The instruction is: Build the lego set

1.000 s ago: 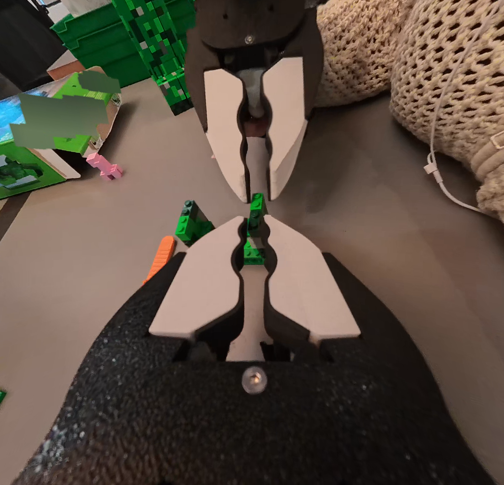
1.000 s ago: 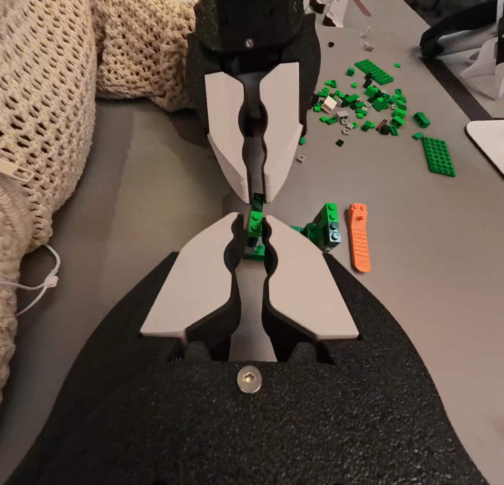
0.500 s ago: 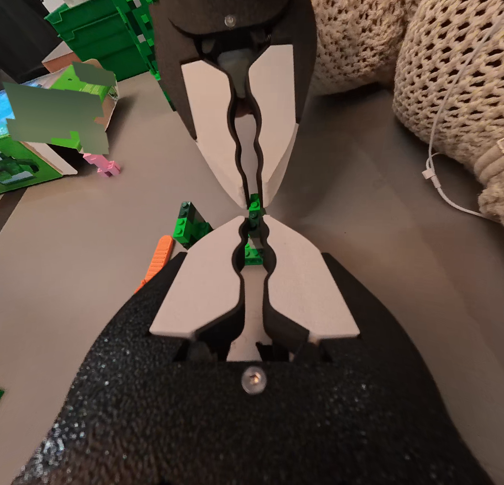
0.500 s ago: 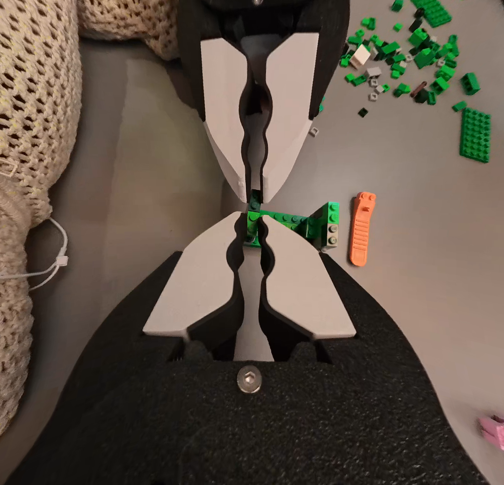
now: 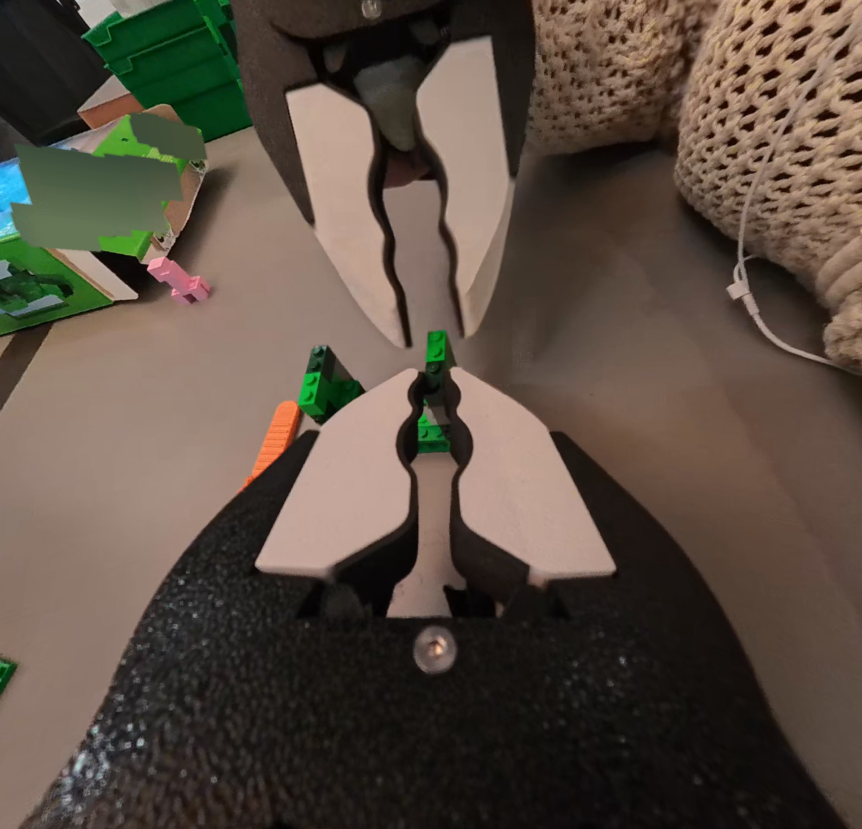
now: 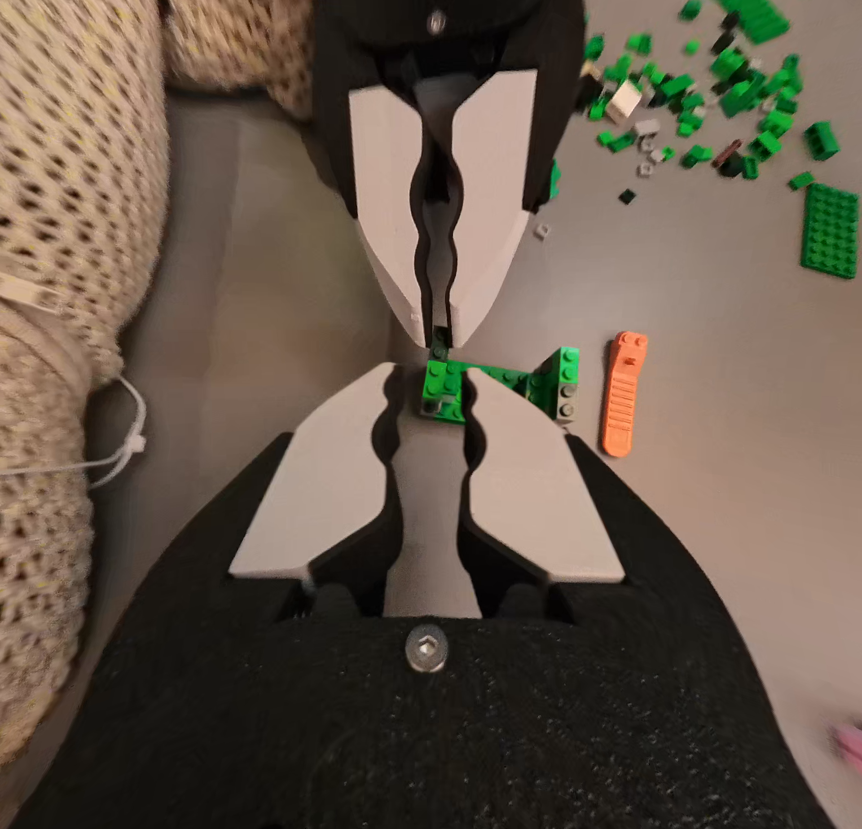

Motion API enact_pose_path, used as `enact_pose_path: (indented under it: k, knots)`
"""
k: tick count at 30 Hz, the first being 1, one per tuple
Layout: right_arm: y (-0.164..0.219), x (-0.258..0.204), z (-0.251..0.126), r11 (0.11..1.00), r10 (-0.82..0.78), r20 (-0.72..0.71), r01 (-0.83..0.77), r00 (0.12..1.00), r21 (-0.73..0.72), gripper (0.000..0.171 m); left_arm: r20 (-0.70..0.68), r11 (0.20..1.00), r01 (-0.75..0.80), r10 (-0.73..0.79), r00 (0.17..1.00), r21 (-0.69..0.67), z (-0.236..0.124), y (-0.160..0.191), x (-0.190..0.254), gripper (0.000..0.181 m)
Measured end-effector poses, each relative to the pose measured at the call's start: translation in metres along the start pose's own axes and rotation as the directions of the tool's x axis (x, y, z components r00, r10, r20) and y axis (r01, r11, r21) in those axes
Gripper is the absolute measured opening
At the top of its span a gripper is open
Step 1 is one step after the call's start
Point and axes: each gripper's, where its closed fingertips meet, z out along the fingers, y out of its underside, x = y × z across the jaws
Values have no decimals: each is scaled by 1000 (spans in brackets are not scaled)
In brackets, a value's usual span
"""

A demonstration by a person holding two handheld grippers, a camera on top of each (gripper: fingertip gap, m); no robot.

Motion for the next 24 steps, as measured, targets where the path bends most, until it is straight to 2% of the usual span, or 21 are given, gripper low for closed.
enact_pose_path:
  k: [3,6,9,12,14,16,19,24]
  knots:
    - [0,11,-15,980,97,-55,-86,994,180,42,7,997,20,-20,1000,73,-10,-8,-6,12]
    - [19,25,-17,962,122,-152,-80,981,261,48,63,984,63,-75,995,168,-21,-14,-21,15]
    - [35,31,-14,947,155,-134,-109,979,302,43,277,956,47,-130,952,289,-35,-21,-47,21]
    - [41,26,-12,936,175,-17,-161,984,314,34,562,942,-27,-176,808,333,-54,-20,-72,13]
    - [34,22,-18,912,174,57,-183,983,367,29,649,952,-39,-178,740,305,-55,-15,-77,5]
    - [33,20,-21,905,163,71,-178,984,387,20,688,962,-39,-166,706,272,-51,-11,-81,1]
    - [33,23,-21,902,173,50,-178,984,393,18,708,969,-34,-154,689,243,-48,-7,-84,0]
    - [22,48,-34,847,219,-140,-117,966,518,11,718,971,-45,-143,681,236,-49,-7,-83,0]
